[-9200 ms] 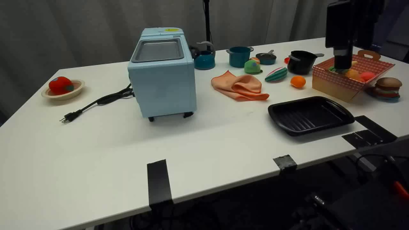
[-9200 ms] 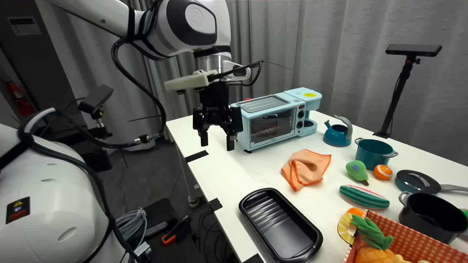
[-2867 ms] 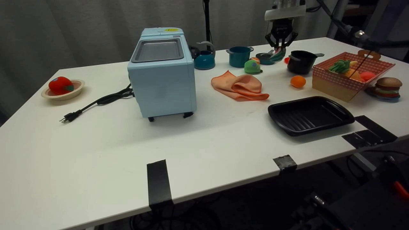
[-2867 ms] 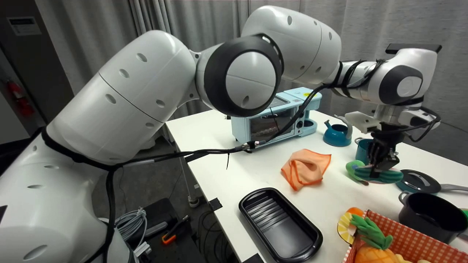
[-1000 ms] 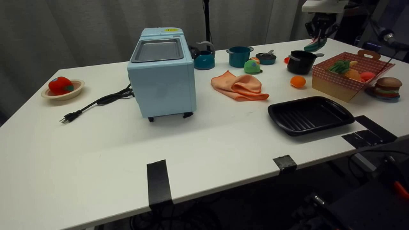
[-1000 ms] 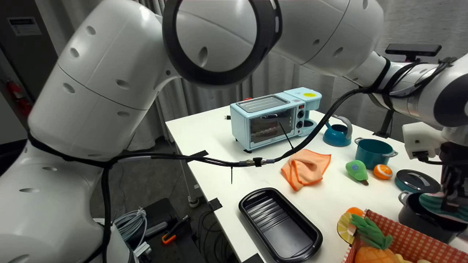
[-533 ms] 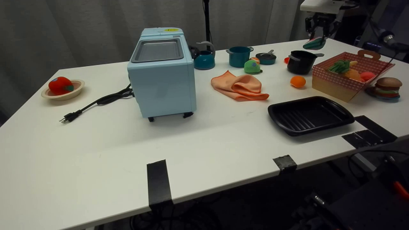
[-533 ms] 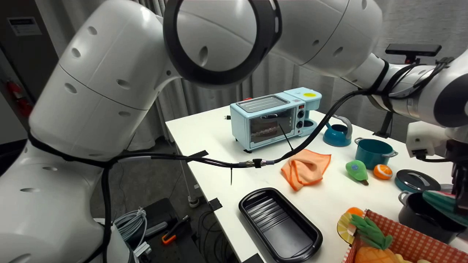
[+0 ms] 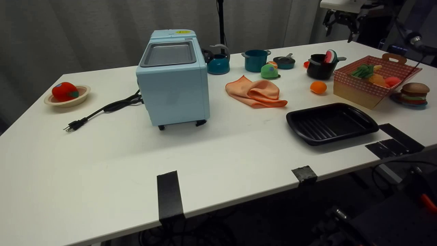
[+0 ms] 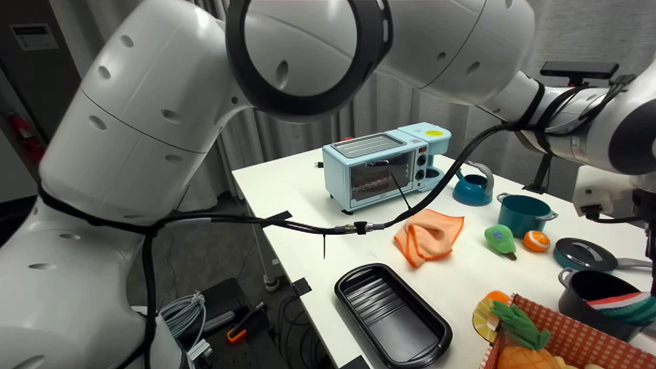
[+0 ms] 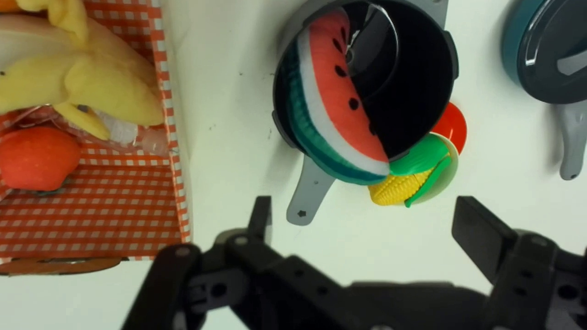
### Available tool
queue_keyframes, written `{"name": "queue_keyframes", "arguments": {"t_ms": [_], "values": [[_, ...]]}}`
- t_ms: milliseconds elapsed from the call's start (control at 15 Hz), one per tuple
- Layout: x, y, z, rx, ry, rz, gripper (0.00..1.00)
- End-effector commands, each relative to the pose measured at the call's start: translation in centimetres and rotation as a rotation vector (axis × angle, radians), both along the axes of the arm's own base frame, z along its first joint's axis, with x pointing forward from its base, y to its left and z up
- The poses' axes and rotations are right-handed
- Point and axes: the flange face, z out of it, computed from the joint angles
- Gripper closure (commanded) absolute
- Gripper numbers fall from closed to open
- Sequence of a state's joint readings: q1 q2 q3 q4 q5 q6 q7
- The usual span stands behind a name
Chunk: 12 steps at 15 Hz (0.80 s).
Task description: Put the watermelon plushie in the black pot
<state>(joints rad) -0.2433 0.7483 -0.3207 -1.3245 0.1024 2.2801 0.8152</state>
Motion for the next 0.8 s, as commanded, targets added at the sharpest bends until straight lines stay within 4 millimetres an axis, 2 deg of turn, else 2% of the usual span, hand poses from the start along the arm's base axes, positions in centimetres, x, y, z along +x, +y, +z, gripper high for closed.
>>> {"name": "queue_keyframes", "arguments": {"t_ms": [0,333,733], "values": [[-0.9,0.4,2.0,-0.027,-0.047,-0.008,0.00],[-2.4,0.7,4.1,-0.038,-0.101,-0.006,0.00],[-4.8,1.3,5.4,-0.039,-0.127,-0.006,0.00]]}}
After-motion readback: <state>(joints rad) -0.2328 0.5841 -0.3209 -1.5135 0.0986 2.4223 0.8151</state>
